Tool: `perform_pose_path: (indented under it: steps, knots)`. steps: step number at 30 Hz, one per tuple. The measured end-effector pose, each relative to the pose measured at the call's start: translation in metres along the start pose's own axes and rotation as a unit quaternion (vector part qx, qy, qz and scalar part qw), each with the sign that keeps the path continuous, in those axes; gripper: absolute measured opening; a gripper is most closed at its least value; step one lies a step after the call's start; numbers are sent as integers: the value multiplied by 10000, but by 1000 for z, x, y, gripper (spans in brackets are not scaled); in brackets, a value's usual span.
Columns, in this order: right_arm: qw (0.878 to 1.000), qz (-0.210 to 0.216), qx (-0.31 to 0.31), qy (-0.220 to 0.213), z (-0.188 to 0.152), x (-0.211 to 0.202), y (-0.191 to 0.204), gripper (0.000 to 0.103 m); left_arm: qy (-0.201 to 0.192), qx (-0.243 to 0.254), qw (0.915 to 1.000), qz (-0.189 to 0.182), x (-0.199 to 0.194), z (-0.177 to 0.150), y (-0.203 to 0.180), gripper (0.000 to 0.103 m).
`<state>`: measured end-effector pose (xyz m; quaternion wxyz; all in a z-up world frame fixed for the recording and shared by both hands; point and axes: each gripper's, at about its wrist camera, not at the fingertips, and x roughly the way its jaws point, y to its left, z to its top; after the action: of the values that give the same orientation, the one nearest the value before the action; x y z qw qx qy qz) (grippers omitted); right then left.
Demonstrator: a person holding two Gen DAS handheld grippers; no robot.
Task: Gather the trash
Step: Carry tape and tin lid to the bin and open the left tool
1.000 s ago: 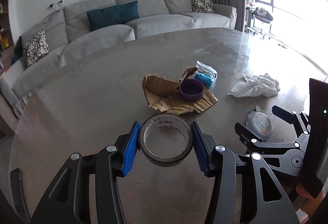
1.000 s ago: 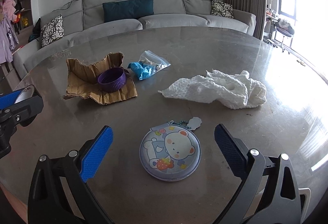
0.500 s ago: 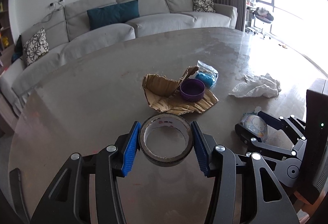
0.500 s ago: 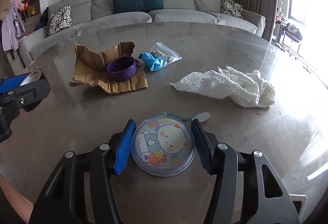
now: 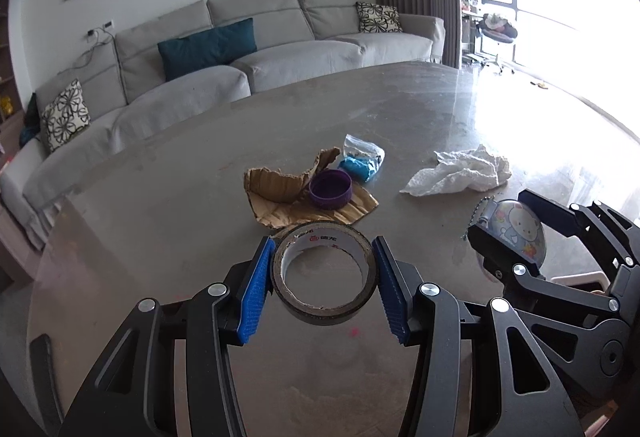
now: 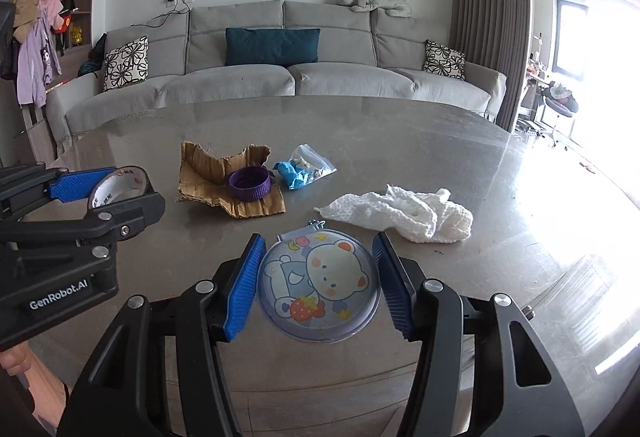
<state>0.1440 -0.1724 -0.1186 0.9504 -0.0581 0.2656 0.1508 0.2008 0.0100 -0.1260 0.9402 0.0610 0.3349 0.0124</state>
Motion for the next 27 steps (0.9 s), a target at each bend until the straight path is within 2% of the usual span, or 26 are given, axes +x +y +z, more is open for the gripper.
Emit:
perform_pose_path:
  steps: [5, 13, 19, 27]
  knots:
    - [9994, -194, 163, -245, -2, -35, -27, 56, -79, 220, 9995, -197, -11, 0, -34, 51]
    - [9944, -792, 513, -475, -20, -89, -79, 56, -110, 614, 9956, -699, -24, -6, -110, 51]
    - [9862, -1400, 732, -494, -52, -124, -117, 56, -174, 1032, 9879, -1145, -38, -14, -176, 51]
    - [9747, -1923, 1077, -365, -97, -153, -160, 56, -112, 1501, 9738, -1702, -50, -35, -257, 51]
